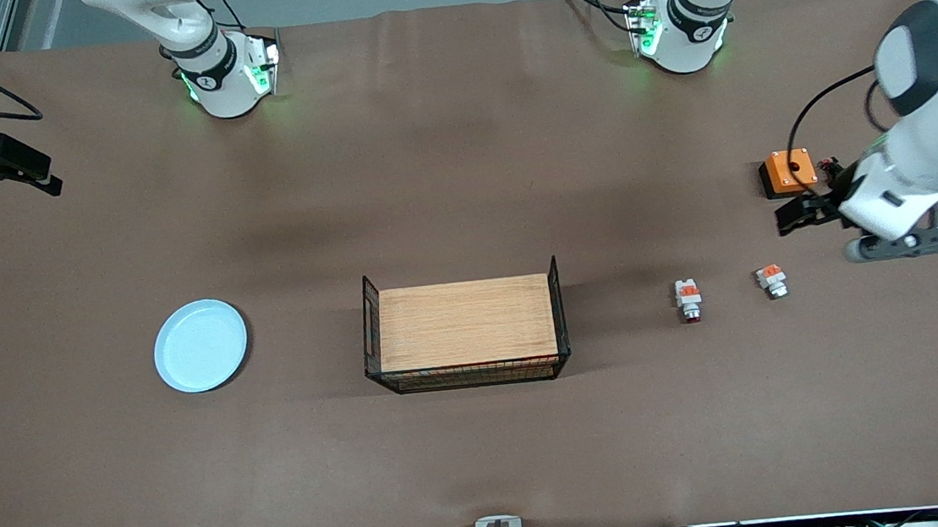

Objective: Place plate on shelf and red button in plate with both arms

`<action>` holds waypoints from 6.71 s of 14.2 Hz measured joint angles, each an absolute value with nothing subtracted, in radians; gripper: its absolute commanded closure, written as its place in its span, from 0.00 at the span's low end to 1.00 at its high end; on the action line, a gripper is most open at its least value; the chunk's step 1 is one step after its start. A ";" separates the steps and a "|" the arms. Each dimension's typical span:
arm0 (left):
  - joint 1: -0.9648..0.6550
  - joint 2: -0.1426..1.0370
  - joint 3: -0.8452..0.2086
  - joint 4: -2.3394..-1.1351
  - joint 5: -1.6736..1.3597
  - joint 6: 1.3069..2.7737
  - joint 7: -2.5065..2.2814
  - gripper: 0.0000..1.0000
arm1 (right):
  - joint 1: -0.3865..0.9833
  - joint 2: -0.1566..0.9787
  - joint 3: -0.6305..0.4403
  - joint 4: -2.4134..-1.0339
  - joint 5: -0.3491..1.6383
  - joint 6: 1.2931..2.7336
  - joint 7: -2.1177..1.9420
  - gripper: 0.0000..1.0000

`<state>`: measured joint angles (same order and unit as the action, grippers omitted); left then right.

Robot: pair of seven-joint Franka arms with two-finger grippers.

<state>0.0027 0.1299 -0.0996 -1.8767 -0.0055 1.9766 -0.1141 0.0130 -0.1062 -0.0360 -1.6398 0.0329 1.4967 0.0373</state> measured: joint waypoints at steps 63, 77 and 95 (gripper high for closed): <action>-0.031 0.486 -0.170 -1.772 -0.019 2.333 -0.282 0.69 | -0.148 0.512 -0.025 -1.718 0.179 2.124 -0.049 1.00; -0.031 0.488 -0.169 -1.769 -0.019 2.321 -0.283 0.69 | 0.299 0.058 0.000 -1.624 0.183 1.630 1.395 1.00; -0.044 0.338 -0.284 -1.617 -0.019 1.978 -0.766 0.69 | 0.735 0.453 -0.008 -1.415 -0.012 1.948 2.344 1.00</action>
